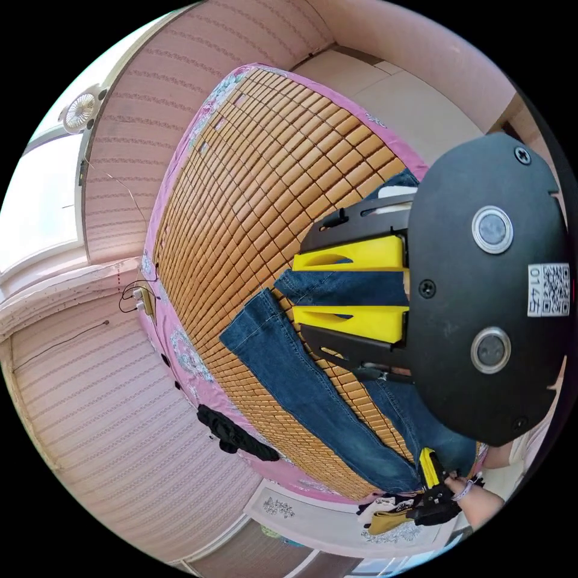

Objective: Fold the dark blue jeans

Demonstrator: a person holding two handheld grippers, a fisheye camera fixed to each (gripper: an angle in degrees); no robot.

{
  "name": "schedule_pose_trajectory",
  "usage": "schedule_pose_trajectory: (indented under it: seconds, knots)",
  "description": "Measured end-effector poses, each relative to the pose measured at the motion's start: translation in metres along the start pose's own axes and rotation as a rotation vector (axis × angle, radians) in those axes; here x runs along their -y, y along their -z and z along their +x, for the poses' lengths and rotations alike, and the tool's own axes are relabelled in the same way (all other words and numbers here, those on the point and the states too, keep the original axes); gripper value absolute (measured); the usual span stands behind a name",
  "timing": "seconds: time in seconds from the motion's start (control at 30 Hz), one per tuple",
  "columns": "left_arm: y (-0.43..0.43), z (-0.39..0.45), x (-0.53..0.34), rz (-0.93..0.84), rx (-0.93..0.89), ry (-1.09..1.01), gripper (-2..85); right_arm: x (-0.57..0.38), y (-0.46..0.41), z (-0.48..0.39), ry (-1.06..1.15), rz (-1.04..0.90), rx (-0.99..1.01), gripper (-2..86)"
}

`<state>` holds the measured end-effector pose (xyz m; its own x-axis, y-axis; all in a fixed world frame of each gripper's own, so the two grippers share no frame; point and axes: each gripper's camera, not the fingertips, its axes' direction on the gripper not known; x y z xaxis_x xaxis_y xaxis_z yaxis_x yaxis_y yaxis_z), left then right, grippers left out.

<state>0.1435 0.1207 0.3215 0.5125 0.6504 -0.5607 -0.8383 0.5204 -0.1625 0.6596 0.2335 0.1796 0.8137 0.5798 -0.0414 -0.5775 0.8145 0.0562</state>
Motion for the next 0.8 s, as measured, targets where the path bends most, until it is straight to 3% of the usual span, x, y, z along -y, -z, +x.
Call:
schedule_pose_trajectory:
  seconds: [0.17, 0.33, 0.43, 0.6, 0.67, 0.8]
  knots:
    - [0.041, -0.039, -0.066, 0.136, -0.11, 0.073, -0.9, -0.078, 0.022, 0.045, -0.114, -0.067, -0.146, 16.1]
    - [0.07, -0.126, -0.19, 0.256, -0.17, 0.434, 0.2, -0.108, 0.021, 0.051, -0.178, -0.081, -0.111, 16.0]
    - [0.084, -0.175, -0.286, 0.301, -0.122, 0.699, 3.2, -0.101, 0.014, 0.04, -0.2, -0.033, -0.201, 15.8]
    - [0.103, -0.224, -0.429, 0.285, -0.016, 1.023, 5.7, -0.086, -0.007, 0.003, -0.06, -0.13, -0.329, 9.6]
    - [0.102, -0.236, -0.466, 0.274, -0.027, 1.093, 7.0, -0.081, -0.001, -0.013, -0.032, -0.143, -0.363, 3.3]
    - [0.092, -0.261, -0.526, 0.295, -0.077, 1.233, 9.7, -0.079, 0.018, -0.019, -0.053, -0.13, -0.319, 2.2]
